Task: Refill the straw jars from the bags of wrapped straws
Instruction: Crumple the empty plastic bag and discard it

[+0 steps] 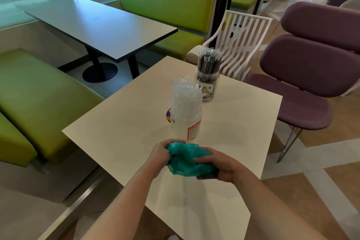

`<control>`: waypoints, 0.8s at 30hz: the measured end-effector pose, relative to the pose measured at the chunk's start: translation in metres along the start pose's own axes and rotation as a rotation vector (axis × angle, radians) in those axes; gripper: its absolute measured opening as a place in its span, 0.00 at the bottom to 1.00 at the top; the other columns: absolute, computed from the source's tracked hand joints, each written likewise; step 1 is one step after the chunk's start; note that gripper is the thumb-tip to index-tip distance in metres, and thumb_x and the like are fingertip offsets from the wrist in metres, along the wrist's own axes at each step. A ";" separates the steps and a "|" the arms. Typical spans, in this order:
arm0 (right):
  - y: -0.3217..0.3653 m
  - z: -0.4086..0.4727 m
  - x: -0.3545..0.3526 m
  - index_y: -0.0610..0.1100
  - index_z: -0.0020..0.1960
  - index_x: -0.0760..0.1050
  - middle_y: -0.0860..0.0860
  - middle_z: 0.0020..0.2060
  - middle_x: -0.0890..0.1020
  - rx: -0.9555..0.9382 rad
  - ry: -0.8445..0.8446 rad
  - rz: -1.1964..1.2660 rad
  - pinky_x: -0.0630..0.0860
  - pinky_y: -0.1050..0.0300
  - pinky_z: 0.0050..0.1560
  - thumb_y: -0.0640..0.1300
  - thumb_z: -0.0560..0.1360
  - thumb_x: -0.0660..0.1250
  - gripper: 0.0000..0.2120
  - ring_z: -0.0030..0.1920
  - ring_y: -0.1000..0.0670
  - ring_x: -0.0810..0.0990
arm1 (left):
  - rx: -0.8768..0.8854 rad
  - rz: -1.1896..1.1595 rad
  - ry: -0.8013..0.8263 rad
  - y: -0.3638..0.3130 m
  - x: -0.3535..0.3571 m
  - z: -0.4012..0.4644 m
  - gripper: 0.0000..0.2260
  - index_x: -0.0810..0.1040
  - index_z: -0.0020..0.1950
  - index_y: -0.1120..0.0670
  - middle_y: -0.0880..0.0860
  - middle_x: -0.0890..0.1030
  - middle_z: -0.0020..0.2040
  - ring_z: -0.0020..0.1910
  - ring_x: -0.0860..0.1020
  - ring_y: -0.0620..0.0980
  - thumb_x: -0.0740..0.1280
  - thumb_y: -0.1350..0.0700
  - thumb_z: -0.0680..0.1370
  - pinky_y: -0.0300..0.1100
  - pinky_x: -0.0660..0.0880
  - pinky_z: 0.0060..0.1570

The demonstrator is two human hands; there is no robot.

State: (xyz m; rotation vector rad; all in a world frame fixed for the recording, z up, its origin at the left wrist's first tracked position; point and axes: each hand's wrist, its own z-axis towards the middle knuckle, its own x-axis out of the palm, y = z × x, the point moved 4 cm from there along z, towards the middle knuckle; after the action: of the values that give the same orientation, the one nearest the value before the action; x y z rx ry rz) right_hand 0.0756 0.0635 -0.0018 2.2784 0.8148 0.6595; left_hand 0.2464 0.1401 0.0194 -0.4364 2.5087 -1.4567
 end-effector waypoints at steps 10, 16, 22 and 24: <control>0.018 0.001 -0.012 0.44 0.55 0.72 0.47 0.47 0.79 -0.337 -0.541 -0.338 0.79 0.59 0.38 0.33 0.70 0.70 0.16 0.46 0.48 0.79 | -0.169 0.037 0.310 -0.002 0.009 -0.007 0.23 0.72 0.67 0.47 0.52 0.78 0.61 0.58 0.80 0.51 0.73 0.48 0.74 0.44 0.81 0.49; 0.023 -0.007 0.015 0.47 0.57 0.71 0.51 0.51 0.77 -0.550 -0.475 -0.460 0.72 0.69 0.42 0.35 0.71 0.67 0.17 0.50 0.52 0.77 | -0.171 0.156 -0.029 0.017 0.003 0.011 0.16 0.70 0.59 0.51 0.56 0.80 0.54 0.49 0.82 0.51 0.73 0.57 0.75 0.47 0.82 0.48; 0.004 -0.009 0.035 0.53 0.67 0.63 0.61 0.57 0.70 -0.512 -0.299 -0.547 0.71 0.74 0.46 0.51 0.66 0.79 0.36 0.57 0.62 0.72 | -0.222 -0.058 -0.045 0.014 0.008 0.007 0.13 0.71 0.59 0.57 0.59 0.81 0.54 0.46 0.83 0.52 0.69 0.60 0.77 0.41 0.80 0.35; 0.006 -0.005 0.030 0.49 0.67 0.67 0.57 0.56 0.73 -0.519 -0.384 -0.545 0.71 0.73 0.45 0.45 0.70 0.75 0.28 0.55 0.58 0.75 | -0.205 -0.180 0.074 0.007 0.013 0.003 0.13 0.74 0.60 0.60 0.59 0.82 0.54 0.48 0.84 0.53 0.69 0.60 0.77 0.43 0.81 0.41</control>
State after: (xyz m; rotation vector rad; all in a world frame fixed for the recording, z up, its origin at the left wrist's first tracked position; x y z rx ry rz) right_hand 0.0954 0.0825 0.0127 1.5458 0.8925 0.1426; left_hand 0.2337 0.1367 0.0112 -0.6711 2.7536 -1.2995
